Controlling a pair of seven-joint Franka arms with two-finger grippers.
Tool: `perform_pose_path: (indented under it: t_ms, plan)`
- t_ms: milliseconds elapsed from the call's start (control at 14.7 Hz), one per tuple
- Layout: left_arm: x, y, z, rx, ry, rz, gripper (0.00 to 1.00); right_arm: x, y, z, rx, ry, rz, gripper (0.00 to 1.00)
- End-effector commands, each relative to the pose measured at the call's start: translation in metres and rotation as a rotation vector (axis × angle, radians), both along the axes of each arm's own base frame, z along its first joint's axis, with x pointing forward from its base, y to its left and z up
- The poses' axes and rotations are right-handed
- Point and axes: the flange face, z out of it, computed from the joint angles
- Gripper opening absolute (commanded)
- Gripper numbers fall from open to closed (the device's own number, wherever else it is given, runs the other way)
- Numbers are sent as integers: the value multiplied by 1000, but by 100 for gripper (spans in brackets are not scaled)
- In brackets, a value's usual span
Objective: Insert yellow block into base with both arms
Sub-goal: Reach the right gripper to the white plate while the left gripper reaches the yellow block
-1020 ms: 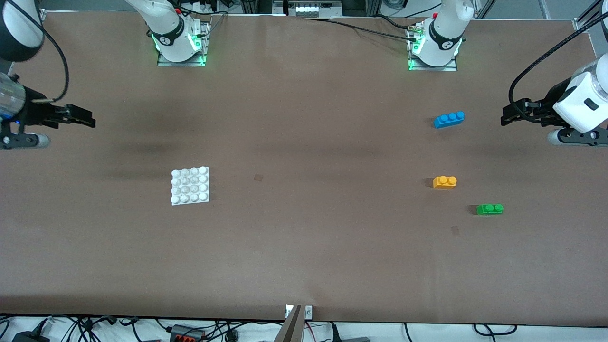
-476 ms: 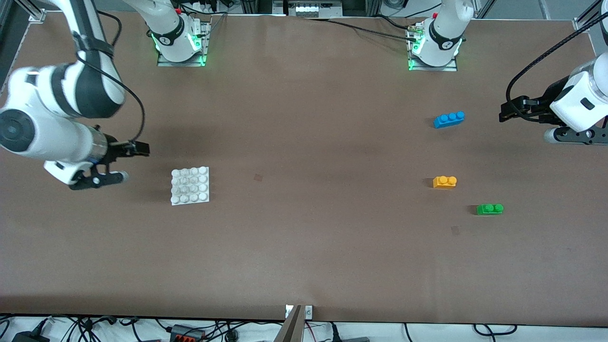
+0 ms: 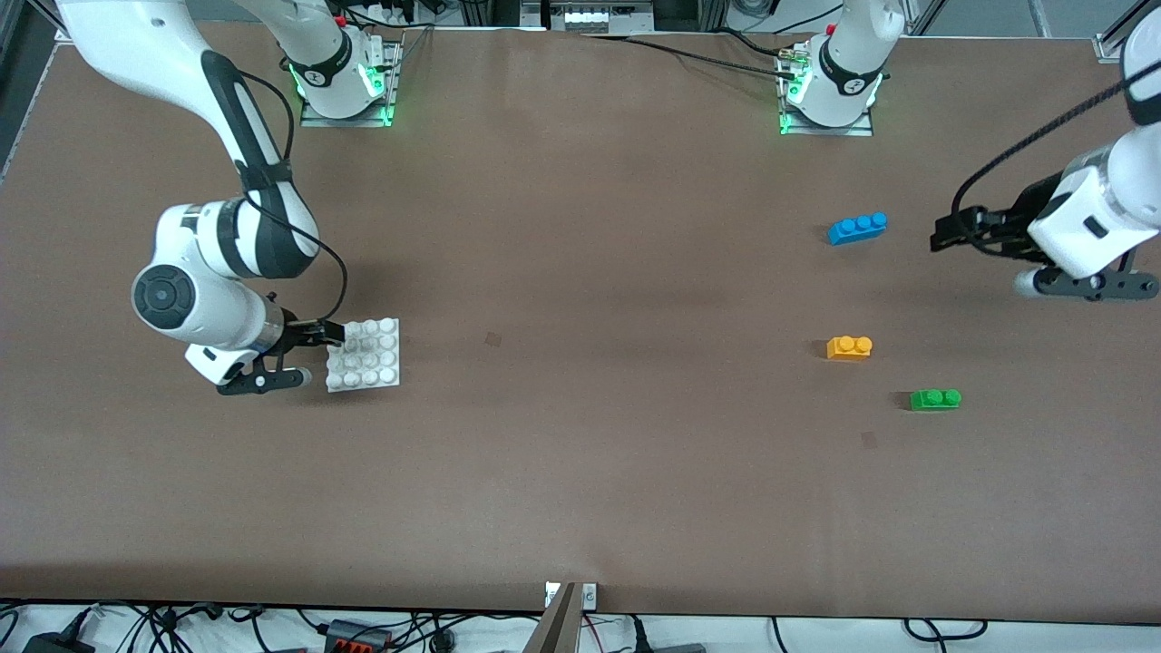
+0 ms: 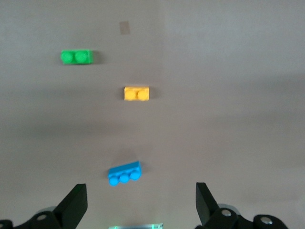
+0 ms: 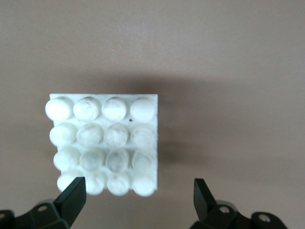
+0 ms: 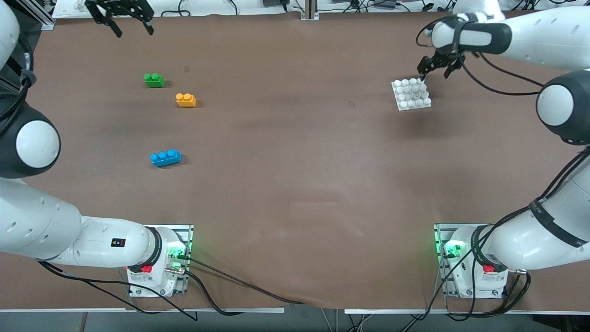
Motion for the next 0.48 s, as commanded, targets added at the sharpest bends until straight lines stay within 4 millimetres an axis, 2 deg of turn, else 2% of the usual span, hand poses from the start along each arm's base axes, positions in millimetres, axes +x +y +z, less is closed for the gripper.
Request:
perform_pose_path:
  t_ms: [0,68,204,272,340,408]
  plan:
    - [15,-4,-51,-25,-21,0,100,-2,3,-24,16,-18,-42,100]
    - [13,-10,-85,-21,-48,-2,100,-2,12,-29,20,-26,-29,100]
    - [3,-36,-142,-15,-113,-35,100,-6,23,-39,20,-37,-11,100]
    - [-3,-42,-163,-11,-123,-44,100,-5,24,-40,21,-47,-10,100]
    - [-5,-55,-177,-1,-119,-84,100,-5,25,-40,22,-50,-9,100]
    - [-5,-58,-193,44,-103,-155,100,-6,26,-44,21,-43,-8,100]
